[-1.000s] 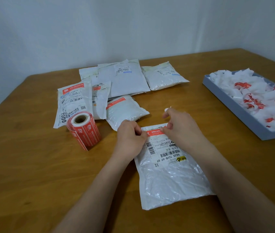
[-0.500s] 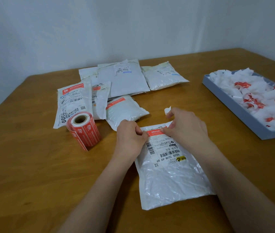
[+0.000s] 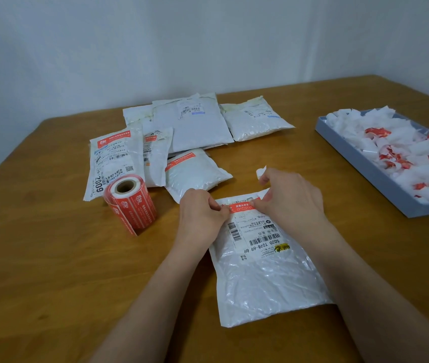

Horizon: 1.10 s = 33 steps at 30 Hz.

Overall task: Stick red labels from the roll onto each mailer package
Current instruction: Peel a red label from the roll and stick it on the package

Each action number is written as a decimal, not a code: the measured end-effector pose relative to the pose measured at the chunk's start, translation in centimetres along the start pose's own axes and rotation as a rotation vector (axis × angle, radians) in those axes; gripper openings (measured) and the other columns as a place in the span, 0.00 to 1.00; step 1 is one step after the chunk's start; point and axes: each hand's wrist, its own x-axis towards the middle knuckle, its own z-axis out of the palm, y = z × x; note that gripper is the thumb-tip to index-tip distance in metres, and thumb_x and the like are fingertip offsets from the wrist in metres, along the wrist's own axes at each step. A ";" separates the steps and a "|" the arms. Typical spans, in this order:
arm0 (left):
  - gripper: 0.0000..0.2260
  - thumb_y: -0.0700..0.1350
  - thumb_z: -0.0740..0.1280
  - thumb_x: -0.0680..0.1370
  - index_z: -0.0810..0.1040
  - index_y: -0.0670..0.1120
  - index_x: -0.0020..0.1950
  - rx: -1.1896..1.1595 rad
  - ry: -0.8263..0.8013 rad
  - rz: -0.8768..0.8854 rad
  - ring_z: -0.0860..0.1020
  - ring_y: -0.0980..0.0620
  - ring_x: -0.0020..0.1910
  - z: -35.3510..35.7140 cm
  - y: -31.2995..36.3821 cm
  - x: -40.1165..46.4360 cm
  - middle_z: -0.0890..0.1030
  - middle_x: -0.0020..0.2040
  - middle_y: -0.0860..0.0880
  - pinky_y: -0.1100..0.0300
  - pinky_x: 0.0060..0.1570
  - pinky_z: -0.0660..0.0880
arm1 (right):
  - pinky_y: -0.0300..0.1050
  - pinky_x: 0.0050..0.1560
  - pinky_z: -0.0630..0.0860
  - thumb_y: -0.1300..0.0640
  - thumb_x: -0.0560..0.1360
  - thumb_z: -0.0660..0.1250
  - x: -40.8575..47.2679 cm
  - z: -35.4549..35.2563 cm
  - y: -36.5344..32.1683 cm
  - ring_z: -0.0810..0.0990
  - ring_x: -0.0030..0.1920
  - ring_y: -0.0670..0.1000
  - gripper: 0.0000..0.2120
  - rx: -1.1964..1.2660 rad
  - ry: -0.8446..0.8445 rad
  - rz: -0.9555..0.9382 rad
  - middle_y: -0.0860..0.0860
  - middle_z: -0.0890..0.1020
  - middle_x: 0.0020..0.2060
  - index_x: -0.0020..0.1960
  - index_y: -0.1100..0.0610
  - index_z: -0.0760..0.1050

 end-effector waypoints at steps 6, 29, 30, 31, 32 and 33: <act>0.11 0.48 0.74 0.73 0.73 0.48 0.40 0.037 0.046 -0.003 0.71 0.55 0.38 0.1 -0.3 0.3 0.76 0.45 0.49 0.66 0.31 0.64 | 0.43 0.40 0.71 0.38 0.70 0.71 0.1 0.1 0.0 0.78 0.51 0.49 0.22 -0.050 0.022 -0.015 0.45 0.82 0.45 0.59 0.46 0.73; 0.09 0.45 0.74 0.73 0.74 0.48 0.43 -0.041 0.013 0.000 0.75 0.54 0.44 -0.3 -0.9 0.6 0.77 0.47 0.50 0.66 0.38 0.70 | 0.44 0.43 0.71 0.36 0.66 0.74 0.4 -0.4 1.0 0.75 0.48 0.47 0.25 0.132 -0.123 0.128 0.45 0.78 0.51 0.56 0.48 0.75; 0.08 0.45 0.74 0.73 0.74 0.48 0.43 -0.042 0.014 0.007 0.75 0.54 0.45 -0.3 -0.9 0.6 0.78 0.47 0.50 0.66 0.39 0.71 | 0.44 0.43 0.72 0.37 0.66 0.74 0.5 -0.4 1.1 0.75 0.49 0.47 0.24 0.142 -0.126 0.124 0.45 0.78 0.50 0.56 0.48 0.75; 0.08 0.44 0.74 0.74 0.75 0.48 0.43 -0.041 0.019 0.017 0.76 0.54 0.45 -0.3 -1.0 0.6 0.78 0.47 0.50 0.66 0.40 0.71 | 0.44 0.44 0.72 0.38 0.66 0.74 0.5 -0.3 1.1 0.76 0.49 0.47 0.24 0.151 -0.129 0.122 0.45 0.78 0.50 0.56 0.49 0.75; 0.08 0.44 0.74 0.74 0.75 0.49 0.43 -0.038 0.021 0.027 0.76 0.54 0.46 -0.2 -1.0 0.5 0.78 0.47 0.50 0.65 0.41 0.72 | 0.44 0.44 0.73 0.39 0.66 0.74 0.5 -0.3 1.1 0.76 0.49 0.48 0.23 0.162 -0.130 0.120 0.45 0.78 0.49 0.56 0.49 0.75; 0.07 0.43 0.73 0.74 0.75 0.49 0.43 -0.036 0.020 0.036 0.76 0.54 0.46 -0.2 -1.1 0.5 0.79 0.47 0.50 0.65 0.42 0.72 | 0.45 0.45 0.74 0.40 0.67 0.75 0.5 -0.3 1.2 0.77 0.48 0.48 0.22 0.172 -0.128 0.116 0.45 0.78 0.48 0.56 0.49 0.75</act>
